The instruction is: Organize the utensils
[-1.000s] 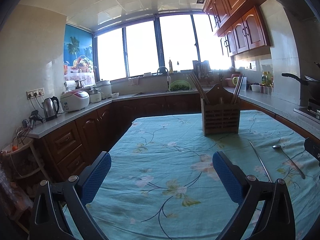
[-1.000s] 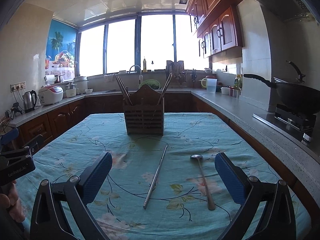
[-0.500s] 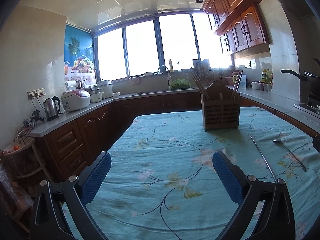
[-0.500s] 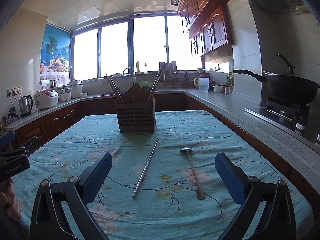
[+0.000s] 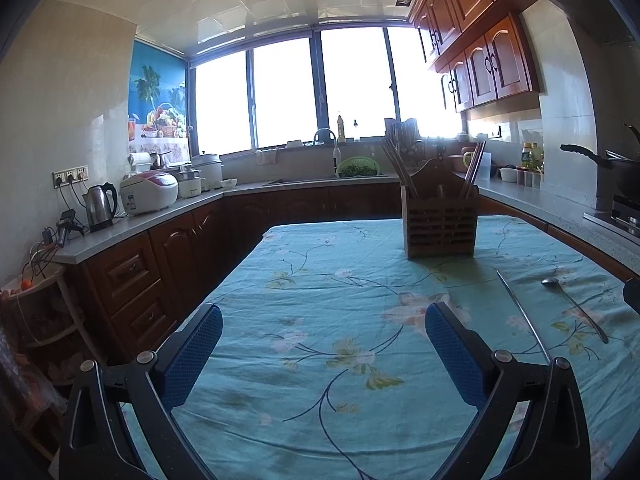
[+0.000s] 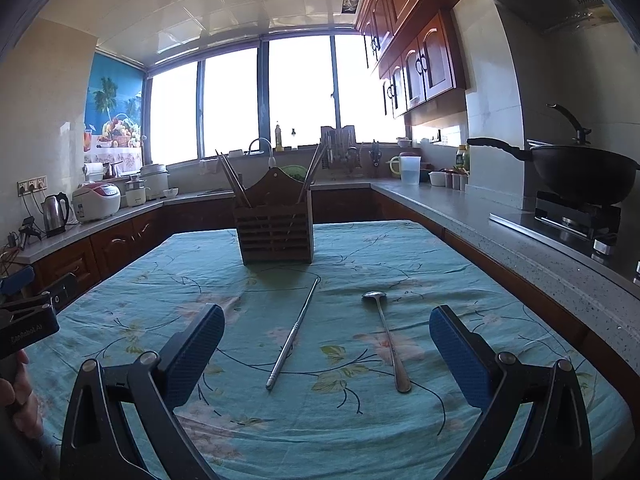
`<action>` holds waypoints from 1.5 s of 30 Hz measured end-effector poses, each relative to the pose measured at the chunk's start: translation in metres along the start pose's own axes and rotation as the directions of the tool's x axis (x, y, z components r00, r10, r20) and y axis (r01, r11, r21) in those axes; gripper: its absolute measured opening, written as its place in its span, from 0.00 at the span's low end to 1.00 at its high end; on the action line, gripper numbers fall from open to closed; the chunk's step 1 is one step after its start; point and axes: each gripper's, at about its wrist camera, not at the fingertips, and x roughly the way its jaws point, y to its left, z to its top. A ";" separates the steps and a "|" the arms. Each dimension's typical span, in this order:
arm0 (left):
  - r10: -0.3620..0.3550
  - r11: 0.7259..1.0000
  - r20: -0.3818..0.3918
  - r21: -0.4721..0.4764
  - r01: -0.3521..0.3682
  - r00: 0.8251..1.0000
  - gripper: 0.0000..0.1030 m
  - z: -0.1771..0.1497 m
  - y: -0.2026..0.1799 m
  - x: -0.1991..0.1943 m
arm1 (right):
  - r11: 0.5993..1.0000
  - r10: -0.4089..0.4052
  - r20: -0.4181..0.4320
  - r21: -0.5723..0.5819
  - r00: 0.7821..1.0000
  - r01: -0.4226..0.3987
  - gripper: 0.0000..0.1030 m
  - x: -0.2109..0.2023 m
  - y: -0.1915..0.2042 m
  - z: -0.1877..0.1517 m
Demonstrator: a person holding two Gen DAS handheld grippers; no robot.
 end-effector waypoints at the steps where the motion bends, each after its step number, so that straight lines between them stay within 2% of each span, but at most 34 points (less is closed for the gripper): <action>1: 0.000 1.000 -0.001 -0.003 0.000 1.000 0.99 -0.001 0.000 0.000 | 1.000 0.001 0.000 0.001 1.000 -0.001 1.00 0.000 0.000 0.000; 11: -0.016 1.000 -0.006 -0.011 0.016 1.000 0.99 0.000 -0.004 0.000 | 1.000 0.012 0.005 -0.001 1.000 -0.012 1.00 -0.001 0.002 0.000; 45: -0.006 1.000 0.014 -0.008 0.006 1.000 0.99 -0.002 -0.016 -0.008 | 0.999 0.029 0.031 0.011 0.999 -0.030 1.00 -0.005 0.001 -0.001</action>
